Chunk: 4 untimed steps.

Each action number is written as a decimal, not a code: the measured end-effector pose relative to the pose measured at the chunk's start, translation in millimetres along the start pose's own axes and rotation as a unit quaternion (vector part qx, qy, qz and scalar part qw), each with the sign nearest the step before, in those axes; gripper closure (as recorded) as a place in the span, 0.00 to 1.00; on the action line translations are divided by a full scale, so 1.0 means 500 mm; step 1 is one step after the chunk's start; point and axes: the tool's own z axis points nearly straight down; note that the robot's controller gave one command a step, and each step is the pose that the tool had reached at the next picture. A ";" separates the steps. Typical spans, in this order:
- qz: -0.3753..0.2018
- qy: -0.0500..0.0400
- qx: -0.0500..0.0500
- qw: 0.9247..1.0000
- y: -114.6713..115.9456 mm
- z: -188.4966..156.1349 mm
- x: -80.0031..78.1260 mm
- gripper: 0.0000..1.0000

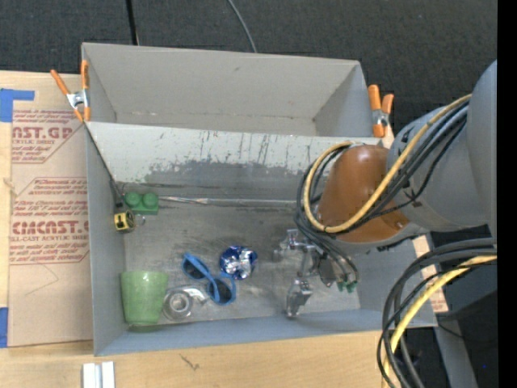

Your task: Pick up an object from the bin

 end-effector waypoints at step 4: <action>-0.207 -0.004 0.002 0.978 0.132 -0.247 -0.036 0.00</action>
Offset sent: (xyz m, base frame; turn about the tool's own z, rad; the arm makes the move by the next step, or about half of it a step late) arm 0.0305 0.0811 0.0031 -0.0354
